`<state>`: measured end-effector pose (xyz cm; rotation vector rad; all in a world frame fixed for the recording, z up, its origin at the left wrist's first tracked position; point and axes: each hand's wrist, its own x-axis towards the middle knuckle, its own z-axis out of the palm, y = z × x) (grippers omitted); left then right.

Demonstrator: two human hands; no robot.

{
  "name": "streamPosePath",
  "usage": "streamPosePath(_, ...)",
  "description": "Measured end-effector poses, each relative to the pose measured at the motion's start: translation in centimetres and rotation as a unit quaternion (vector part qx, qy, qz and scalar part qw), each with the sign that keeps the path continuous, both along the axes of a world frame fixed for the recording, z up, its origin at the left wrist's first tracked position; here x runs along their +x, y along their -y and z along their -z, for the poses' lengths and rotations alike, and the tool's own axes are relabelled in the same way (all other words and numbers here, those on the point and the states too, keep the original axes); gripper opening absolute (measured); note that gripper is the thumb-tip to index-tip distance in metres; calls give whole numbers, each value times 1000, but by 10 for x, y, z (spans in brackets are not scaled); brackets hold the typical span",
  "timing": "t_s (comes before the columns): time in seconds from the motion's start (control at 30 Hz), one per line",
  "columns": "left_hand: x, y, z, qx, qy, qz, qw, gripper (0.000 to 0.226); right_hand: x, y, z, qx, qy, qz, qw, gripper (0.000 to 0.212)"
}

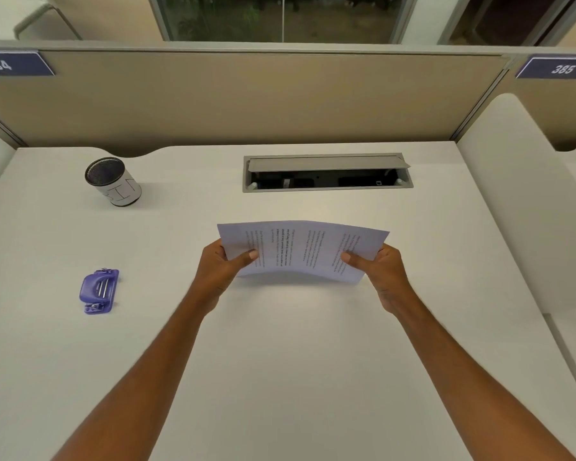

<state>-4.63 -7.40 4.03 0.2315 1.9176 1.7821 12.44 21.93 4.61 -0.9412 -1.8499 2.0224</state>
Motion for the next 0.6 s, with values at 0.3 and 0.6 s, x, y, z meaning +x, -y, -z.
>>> streamPosePath(0.3, 9, -2, 4, -8, -11, -11, 1000, 37, 0, -2, 4, -7, -8, 3, 1000, 39)
streamPosePath(0.6, 19, 0, -1, 19, 29, -32, 999, 34, 11, -4, 22, -14, 22, -19, 999, 34)
